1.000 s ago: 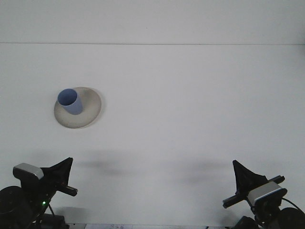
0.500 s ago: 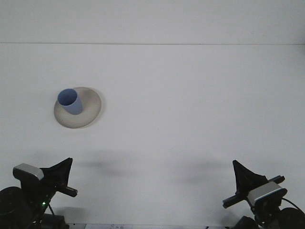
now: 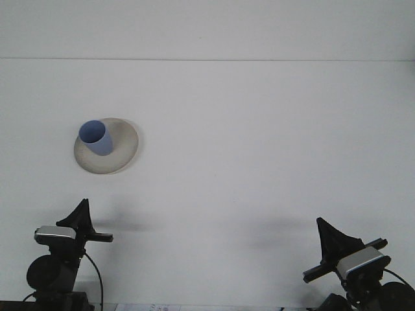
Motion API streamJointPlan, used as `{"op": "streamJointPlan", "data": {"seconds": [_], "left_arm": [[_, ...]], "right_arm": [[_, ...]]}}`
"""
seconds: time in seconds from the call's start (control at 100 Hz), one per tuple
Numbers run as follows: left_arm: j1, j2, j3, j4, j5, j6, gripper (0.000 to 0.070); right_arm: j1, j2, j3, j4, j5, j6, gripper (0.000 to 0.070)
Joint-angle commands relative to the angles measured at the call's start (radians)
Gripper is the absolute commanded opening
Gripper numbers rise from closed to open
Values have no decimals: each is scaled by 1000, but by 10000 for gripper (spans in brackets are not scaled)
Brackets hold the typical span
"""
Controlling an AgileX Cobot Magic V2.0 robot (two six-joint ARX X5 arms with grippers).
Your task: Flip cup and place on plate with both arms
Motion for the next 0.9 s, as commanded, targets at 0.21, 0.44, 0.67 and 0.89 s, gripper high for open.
{"op": "streamJointPlan", "data": {"seconds": [0.21,0.44,0.67,0.89], "left_arm": [[1,-2,-104,57,-5,5,16],[1,-3,-104,56,-2,5,16],[1,-2,-104,56,-2,5,16],[1,-2,-104,56,-2,5,16]], "right_arm": [[7,0,2,16,0,0,6],[7,0,2,16,0,0,6],[7,0,2,16,0,0,6],[7,0,2,16,0,0,6]]}}
